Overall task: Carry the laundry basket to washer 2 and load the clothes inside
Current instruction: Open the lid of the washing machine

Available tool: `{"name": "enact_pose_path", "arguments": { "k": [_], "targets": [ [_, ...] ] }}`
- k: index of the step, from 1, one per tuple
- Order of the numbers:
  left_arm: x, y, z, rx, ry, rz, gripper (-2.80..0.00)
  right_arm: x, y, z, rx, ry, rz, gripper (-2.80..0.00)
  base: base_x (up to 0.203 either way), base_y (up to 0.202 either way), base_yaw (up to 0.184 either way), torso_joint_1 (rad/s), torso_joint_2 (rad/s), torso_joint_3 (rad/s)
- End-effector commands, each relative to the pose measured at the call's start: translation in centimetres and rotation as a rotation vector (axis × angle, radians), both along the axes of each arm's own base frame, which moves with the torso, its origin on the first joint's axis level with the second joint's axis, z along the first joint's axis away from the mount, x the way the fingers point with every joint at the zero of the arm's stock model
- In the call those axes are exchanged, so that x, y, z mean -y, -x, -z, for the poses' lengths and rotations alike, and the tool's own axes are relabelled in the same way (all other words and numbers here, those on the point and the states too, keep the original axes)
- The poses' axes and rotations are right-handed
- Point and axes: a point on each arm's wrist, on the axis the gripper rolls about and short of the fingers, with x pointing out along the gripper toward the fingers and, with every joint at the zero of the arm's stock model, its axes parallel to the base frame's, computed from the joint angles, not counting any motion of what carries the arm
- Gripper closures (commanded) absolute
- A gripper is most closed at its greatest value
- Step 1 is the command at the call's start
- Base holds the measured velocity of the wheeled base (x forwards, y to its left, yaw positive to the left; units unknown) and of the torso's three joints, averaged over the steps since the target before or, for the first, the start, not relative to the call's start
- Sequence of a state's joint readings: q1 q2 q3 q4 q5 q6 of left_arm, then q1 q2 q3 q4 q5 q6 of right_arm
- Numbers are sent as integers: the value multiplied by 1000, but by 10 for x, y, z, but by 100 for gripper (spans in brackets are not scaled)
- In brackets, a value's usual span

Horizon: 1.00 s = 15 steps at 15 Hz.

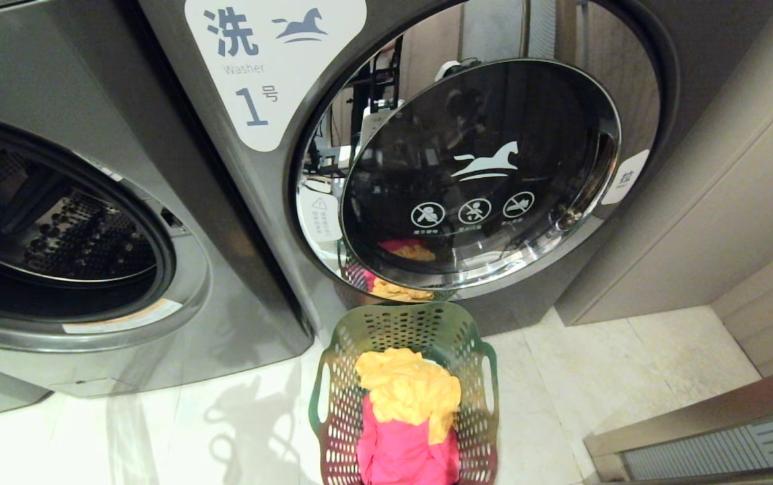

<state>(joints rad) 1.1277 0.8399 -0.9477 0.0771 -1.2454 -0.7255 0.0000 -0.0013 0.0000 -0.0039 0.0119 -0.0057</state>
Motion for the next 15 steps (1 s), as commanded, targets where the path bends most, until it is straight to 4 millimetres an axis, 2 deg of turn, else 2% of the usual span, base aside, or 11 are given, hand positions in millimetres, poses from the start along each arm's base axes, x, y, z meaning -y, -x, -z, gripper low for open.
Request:
{"name": "enact_pose_path", "arguments": {
  "k": [1, 2, 5, 6, 7, 9, 11, 12, 15],
  "targets": [
    [-17, -8, 13, -130, 223, 1, -280, 0, 0, 0, -1, 0, 1, 0, 0, 0, 0, 0, 0, 0],
    [-23, -10, 20, -155, 147, -7, -280, 0, 0, 0, -1, 0, 1, 0, 0, 0, 0, 0, 0, 0],
    [-44, -17, 43, -169, -428, -14, -280, 0, 0, 0, -1, 0, 0, 0, 0, 0, 0, 0, 0, 0],
    [-51, -19, 50, -212, -564, -40, -280, 0, 0, 0, -1, 0, 0, 0, 0, 0, 0, 0, 0, 0],
    [-59, -20, 55, -317, -643, -117, -280, 0, 0, 0, -1, 0, 0, 0, 0, 0, 0, 0, 0, 0],
    [-82, -23, 66, -628, -648, -327, -280, 0, 0, 0, -1, 0, 1, 0, 0, 0, 0, 0, 0, 0],
    [-113, -36, 76, -788, -613, -385, -280, 0, 0, 0, -1, 0, 1, 0, 0, 0, 0, 0, 0, 0],
    [-127, -44, 77, -804, -631, -400, 0, 0, 0, 0, -1, 0, 0, 0, 0, 0, 0, 0, 0, 0],
    [-154, -64, 62, -735, -785, -509, 0, 0, 0, 0, -1, 0, 0, 0, 0, 0, 0, 0, 0, 0]
  ]
}}
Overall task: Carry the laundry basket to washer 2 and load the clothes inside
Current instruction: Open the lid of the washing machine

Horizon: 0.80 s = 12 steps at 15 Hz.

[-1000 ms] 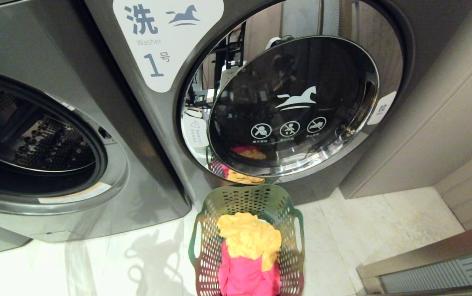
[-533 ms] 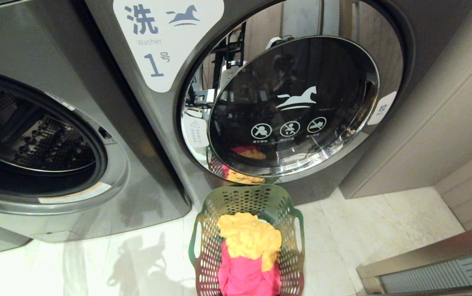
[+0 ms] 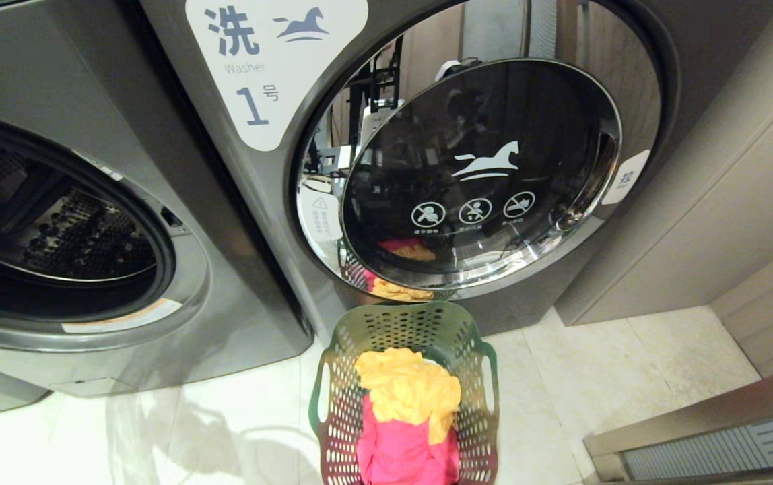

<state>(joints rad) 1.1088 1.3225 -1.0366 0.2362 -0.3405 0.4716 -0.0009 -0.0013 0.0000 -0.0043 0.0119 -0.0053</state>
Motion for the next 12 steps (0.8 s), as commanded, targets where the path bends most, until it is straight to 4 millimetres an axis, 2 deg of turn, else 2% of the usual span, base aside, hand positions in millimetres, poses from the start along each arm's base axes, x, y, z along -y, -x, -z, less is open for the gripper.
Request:
{"name": "enact_pose_path", "arguments": {
  "k": [1, 3, 8, 12],
  "targets": [
    [-19, -11, 0, 1, -52, -28, 0, 0, 0, 0, -1, 1, 0, 0, 0, 0, 0, 0, 0, 0],
    [-23, -12, -3, -1, -116, -87, 0, 0, 0, 0, -1, 1, 0, 0, 0, 0, 0, 0, 0, 0],
    [-28, -8, -5, -25, -143, -315, 0, 0, 0, 0, -1, 1, 0, 0, 0, 0, 0, 0, 0, 0],
    [-51, -14, -2, 50, -204, -485, 0, 0, 0, 0, -1, 1, 0, 0, 0, 0, 0, 0, 0, 0]
  ]
}}
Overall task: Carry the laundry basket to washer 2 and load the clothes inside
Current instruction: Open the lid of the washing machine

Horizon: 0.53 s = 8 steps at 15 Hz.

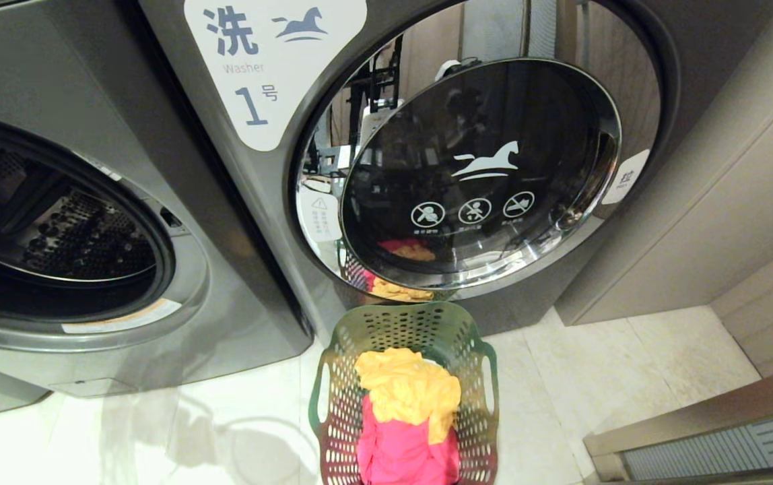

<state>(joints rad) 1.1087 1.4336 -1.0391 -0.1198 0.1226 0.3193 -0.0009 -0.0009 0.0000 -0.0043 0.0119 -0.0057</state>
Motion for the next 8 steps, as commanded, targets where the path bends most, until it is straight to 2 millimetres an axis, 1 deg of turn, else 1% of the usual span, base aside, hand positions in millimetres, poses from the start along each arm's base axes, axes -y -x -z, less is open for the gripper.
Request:
{"name": "enact_pose_path", "arguments": {
  "k": [1, 3, 6, 8],
  "targets": [
    [-13, -4, 8, 2, 4, -35, 0, 0, 0, 0, 0, 0, 0, 0, 0, 0, 0, 0, 0, 0],
    [-32, -2, 15, 23, -16, -101, 0, 0, 0, 0, 0, 0, 0, 0, 0, 0, 0, 0, 0, 0],
    [-71, 7, 32, 48, -40, -198, 0, 0, 0, 0, 0, 0, 0, 0, 0, 0, 0, 0, 0, 0],
    [-92, 15, 34, 72, -59, -260, 0, 0, 0, 0, 0, 0, 0, 0, 0, 0, 0, 0, 0, 0]
  ]
}}
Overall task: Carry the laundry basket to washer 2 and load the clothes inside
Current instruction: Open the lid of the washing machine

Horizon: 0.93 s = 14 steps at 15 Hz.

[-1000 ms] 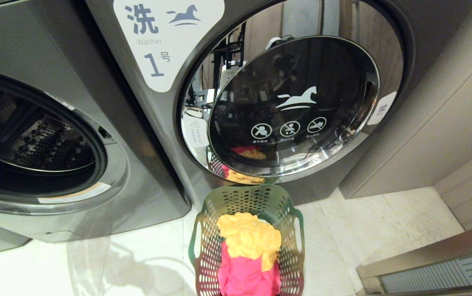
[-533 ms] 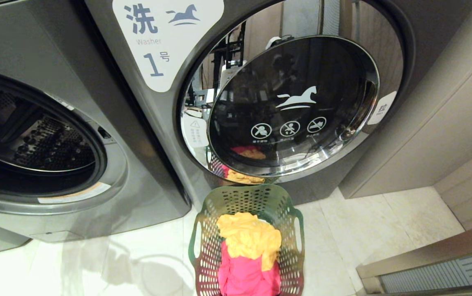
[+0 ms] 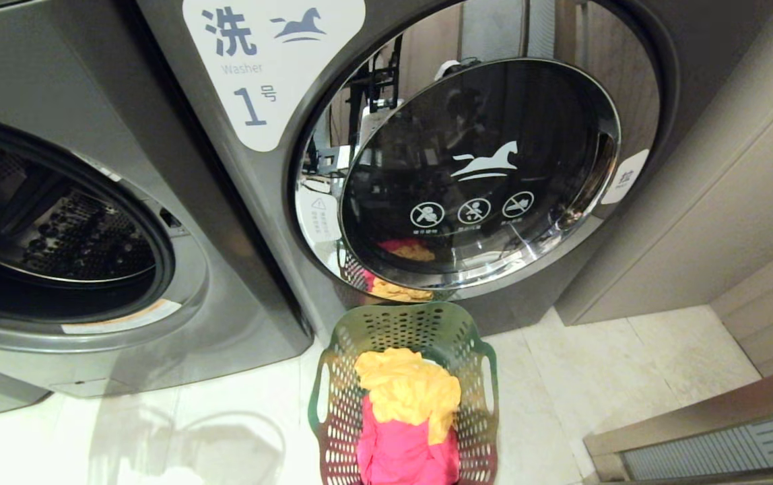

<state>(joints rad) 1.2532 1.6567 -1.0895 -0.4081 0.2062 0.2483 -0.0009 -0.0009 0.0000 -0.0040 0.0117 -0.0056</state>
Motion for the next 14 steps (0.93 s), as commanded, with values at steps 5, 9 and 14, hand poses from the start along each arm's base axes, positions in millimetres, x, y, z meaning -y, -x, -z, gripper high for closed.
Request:
{"name": "enact_pose_path", "arguments": {
  "k": [5, 9, 14],
  "targets": [
    [-60, 16, 12, 17, 3, -102, 0, 0, 0, 0, 0, 1, -1, 0, 0, 0, 0, 0, 0, 0],
    [-48, 16, -10, 97, -46, -75, 0, 0, 0, 0, 0, 1, 0, 0, 0, 0, 0, 0, 0, 0],
    [55, -44, -9, 172, 10, 319, 0, 0, 0, 0, 0, 1, 0, 0, 0, 0, 0, 0, 0, 0]
  ]
}}
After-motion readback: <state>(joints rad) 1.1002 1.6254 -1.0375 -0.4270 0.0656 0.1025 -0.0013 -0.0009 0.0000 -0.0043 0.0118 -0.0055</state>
